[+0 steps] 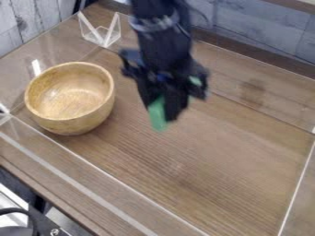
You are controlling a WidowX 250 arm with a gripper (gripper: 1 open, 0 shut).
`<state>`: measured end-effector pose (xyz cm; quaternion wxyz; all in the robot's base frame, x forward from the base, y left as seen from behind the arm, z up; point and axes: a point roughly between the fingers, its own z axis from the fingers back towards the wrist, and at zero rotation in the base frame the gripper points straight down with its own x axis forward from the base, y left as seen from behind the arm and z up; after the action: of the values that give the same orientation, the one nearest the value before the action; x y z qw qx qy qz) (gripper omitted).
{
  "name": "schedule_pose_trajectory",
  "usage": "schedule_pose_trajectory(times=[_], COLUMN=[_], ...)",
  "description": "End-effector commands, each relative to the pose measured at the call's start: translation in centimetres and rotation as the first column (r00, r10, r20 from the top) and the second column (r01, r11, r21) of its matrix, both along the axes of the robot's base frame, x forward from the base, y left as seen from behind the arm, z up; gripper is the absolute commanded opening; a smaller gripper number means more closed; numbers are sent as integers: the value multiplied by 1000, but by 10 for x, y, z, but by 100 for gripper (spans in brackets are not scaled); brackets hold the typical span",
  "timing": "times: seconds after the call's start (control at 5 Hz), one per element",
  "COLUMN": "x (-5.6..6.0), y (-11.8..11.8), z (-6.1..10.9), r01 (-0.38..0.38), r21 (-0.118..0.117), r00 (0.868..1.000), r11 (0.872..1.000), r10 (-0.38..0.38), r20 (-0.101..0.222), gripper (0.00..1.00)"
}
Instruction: Put green object into wooden bowl
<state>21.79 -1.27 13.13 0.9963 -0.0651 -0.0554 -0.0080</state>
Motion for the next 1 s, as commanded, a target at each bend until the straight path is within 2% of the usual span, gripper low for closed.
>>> schedule_pose_trajectory(times=[0.0,0.2,0.4,0.8], x=[2,-6,-13,-3], y=[38,71,92,117], z=[22,26,27,8], r01=[-23,-164,-261,-459], r21=[17,32,39,57], r00=[998,985,964,888], r11=[1000,986,965,886], r10=[22,162,258,458], r20=[54,56,58,36], gripper=[0,0,0,0])
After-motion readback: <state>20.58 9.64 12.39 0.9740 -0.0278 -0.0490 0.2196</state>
